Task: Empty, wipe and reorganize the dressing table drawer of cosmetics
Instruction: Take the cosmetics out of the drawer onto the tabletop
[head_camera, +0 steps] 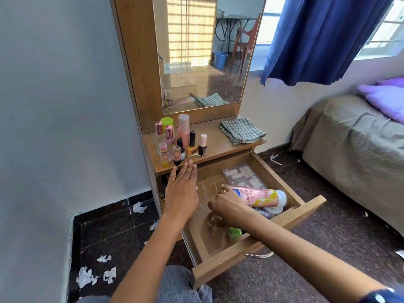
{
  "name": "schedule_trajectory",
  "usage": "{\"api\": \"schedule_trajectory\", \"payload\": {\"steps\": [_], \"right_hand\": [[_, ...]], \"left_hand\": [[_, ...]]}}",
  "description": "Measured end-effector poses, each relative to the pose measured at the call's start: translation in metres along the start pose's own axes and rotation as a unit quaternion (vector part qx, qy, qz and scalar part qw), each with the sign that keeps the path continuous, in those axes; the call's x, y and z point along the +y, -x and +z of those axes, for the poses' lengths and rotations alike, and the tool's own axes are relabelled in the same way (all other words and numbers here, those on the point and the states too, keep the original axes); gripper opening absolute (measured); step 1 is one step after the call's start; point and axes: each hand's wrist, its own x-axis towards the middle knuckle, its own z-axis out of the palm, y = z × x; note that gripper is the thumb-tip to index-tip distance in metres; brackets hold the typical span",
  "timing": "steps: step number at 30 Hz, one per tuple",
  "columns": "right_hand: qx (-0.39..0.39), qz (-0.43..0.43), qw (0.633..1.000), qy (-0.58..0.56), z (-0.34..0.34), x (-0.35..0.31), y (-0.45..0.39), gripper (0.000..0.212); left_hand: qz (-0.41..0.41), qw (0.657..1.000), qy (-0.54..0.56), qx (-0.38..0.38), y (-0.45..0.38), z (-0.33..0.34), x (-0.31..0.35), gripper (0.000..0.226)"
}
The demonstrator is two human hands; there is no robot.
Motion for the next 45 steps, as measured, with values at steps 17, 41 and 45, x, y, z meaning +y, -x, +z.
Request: {"api": "schedule_trajectory", "payload": {"steps": [17,41,45], "right_hand": [[0.29,0.254,0.771,-0.507,-0.063,0.056,-0.016,0.032],[0.386,0.299,0.675,-0.553,-0.068,0.018,-0.069,0.048],[0.36,0.283,0.695,-0.554,-0.064,0.024,-0.06,0.064]], "left_hand": [[-0.006,1.0,0.007,-0.003,0.0,-0.003,0.002,0.065],[-0.002,0.999,-0.041,-0.022,0.001,-0.006,0.003,0.063],[-0.003,0.999,-0.028,-0.021,0.002,-0.004,0.003,0.064]]}}
